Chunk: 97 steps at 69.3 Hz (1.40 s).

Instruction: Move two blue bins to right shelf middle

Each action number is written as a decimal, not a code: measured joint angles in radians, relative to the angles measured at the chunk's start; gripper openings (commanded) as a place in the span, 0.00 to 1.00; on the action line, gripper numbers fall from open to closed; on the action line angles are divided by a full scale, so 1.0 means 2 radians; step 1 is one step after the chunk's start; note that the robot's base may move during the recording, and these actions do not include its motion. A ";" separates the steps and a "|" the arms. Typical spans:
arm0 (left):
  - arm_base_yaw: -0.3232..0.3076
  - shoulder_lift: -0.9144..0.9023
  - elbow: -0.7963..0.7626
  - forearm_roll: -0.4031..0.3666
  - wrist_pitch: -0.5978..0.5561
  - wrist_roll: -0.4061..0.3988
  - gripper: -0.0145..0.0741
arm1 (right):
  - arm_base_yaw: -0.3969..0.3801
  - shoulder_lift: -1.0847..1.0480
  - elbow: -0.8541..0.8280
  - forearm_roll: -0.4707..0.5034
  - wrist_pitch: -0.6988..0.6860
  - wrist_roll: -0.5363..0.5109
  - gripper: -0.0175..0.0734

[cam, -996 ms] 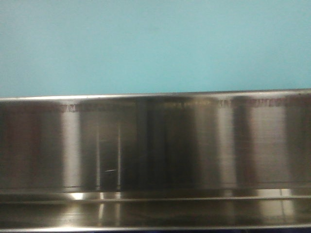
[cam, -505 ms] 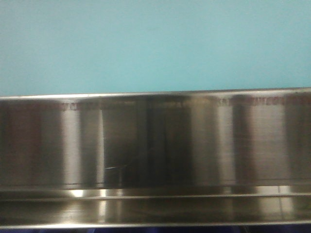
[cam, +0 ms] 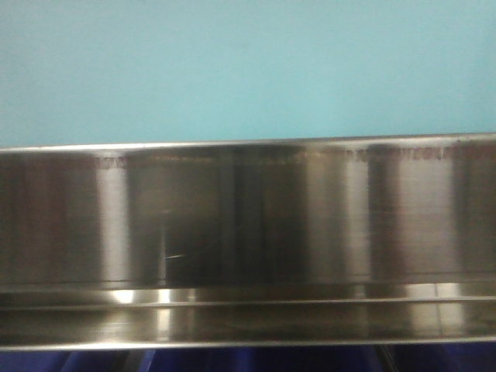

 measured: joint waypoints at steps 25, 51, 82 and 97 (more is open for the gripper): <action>0.000 0.000 0.017 0.000 0.000 -0.001 0.04 | 0.000 0.000 0.018 0.006 0.000 0.000 0.01; 0.000 0.000 0.041 -0.007 -0.003 -0.002 0.04 | 0.000 0.000 0.023 0.011 0.003 0.000 0.01; 0.000 0.000 0.047 0.005 -0.006 -0.002 0.04 | 0.000 0.000 0.040 0.016 0.003 0.000 0.01; 0.000 0.008 0.047 0.004 -0.006 -0.002 0.04 | 0.000 0.000 0.040 0.016 0.003 0.000 0.01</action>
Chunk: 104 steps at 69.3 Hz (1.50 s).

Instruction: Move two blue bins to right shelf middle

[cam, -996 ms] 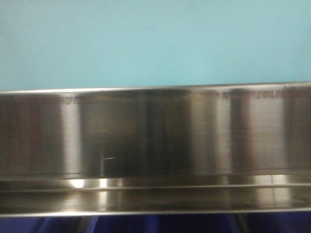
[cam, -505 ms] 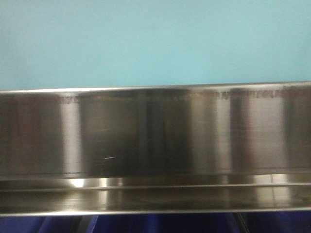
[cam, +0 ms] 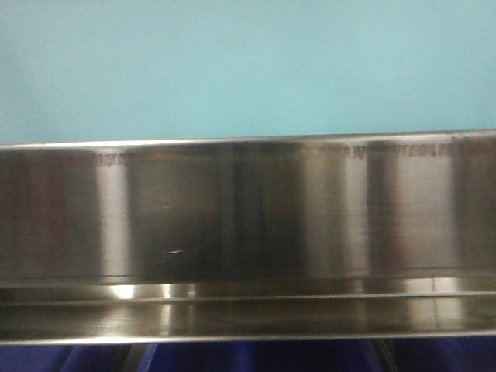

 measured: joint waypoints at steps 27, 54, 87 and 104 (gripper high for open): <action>0.000 0.001 0.000 -0.003 0.000 0.003 0.04 | -0.001 0.000 0.000 0.000 0.000 0.000 0.01; 0.000 0.001 0.032 -0.010 -0.005 0.004 0.04 | -0.001 -0.001 0.030 0.005 -0.001 0.000 0.01; 0.000 0.001 0.036 -0.011 -0.005 0.005 0.04 | -0.001 -0.003 0.057 0.009 -0.003 0.005 0.01; 0.000 0.002 0.037 -0.010 -0.005 0.006 0.04 | -0.001 -0.003 0.058 0.010 -0.003 0.005 0.01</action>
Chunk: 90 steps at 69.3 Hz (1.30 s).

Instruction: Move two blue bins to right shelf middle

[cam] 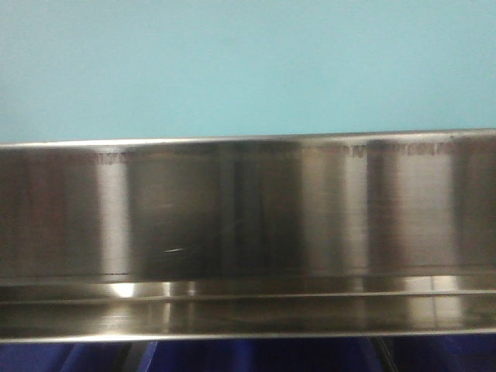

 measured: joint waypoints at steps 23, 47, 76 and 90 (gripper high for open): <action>0.000 0.000 0.025 -0.003 -0.003 0.000 0.04 | 0.000 0.000 0.000 0.003 0.000 0.001 0.01; 0.000 0.000 0.025 0.000 -0.004 0.001 0.38 | 0.000 0.000 0.000 0.009 -0.007 0.001 0.43; 0.000 0.000 0.025 -0.003 -0.011 0.001 0.74 | 0.001 0.000 0.000 0.013 -0.019 0.001 0.53; 0.000 0.000 0.025 -0.003 -0.011 0.001 0.74 | 0.001 0.000 0.000 0.013 -0.019 0.001 0.53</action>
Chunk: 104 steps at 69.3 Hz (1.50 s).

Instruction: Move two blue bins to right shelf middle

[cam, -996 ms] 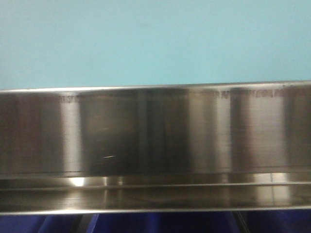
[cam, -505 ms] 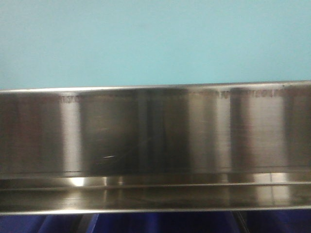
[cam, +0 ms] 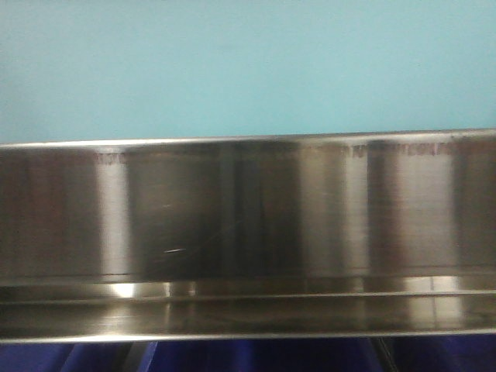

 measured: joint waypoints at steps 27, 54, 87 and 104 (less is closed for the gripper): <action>0.000 0.000 -0.028 -0.004 -0.001 -0.008 0.71 | 0.000 0.000 0.000 0.000 0.000 0.000 0.53; 0.000 0.022 -0.051 -0.015 -0.003 -0.009 0.64 | 0.000 0.000 0.001 0.000 0.000 -0.011 0.53; 0.000 0.023 -0.025 -0.008 -0.003 -0.009 0.64 | 0.000 -0.001 0.030 0.001 -0.001 -0.014 0.53; 0.000 0.023 0.000 -0.007 -0.003 -0.009 0.64 | 0.000 -0.001 0.046 0.001 -0.001 -0.014 0.53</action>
